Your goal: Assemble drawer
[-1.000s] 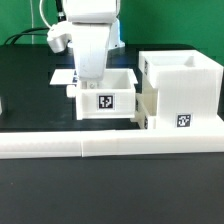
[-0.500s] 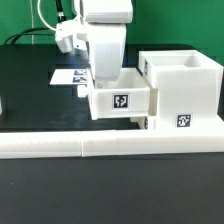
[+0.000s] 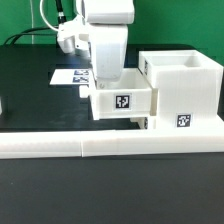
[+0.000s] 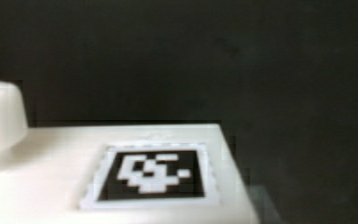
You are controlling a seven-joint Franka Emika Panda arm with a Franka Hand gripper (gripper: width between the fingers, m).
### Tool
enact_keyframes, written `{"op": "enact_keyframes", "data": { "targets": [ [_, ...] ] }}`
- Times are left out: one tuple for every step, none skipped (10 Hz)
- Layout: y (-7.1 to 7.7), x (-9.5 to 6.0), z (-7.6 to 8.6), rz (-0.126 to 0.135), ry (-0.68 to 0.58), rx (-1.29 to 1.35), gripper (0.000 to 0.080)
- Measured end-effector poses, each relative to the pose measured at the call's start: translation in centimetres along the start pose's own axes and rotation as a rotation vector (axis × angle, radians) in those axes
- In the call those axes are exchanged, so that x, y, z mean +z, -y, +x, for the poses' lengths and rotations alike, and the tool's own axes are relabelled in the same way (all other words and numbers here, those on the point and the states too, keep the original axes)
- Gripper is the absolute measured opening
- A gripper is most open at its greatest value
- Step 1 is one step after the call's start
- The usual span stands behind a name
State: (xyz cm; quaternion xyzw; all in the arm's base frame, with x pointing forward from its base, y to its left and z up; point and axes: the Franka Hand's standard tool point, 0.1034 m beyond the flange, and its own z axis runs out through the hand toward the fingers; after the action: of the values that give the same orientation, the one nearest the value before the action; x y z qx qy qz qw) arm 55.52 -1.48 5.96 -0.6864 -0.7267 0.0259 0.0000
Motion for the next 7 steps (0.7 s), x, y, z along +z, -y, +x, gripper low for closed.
{"op": "enact_keyframes", "data": {
  "targets": [
    [-0.02, -0.02, 0.15, 0.000, -0.001, -0.001, 0.0042],
    [-0.03, -0.03, 0.15, -0.001, -0.001, -0.001, 0.0042],
    [-0.13, -0.04, 0.17, -0.008, -0.002, 0.015, 0.0042],
    [-0.21, 0.07, 0.16, -0.027, -0.004, 0.017, 0.0042],
    [-0.12, 0.13, 0.13, -0.024, -0.004, 0.017, 0.0042],
    [-0.11, 0.14, 0.13, -0.024, -0.004, 0.017, 0.0042],
    [-0.08, 0.22, 0.22, -0.023, -0.005, 0.016, 0.0042]
  ]
}}
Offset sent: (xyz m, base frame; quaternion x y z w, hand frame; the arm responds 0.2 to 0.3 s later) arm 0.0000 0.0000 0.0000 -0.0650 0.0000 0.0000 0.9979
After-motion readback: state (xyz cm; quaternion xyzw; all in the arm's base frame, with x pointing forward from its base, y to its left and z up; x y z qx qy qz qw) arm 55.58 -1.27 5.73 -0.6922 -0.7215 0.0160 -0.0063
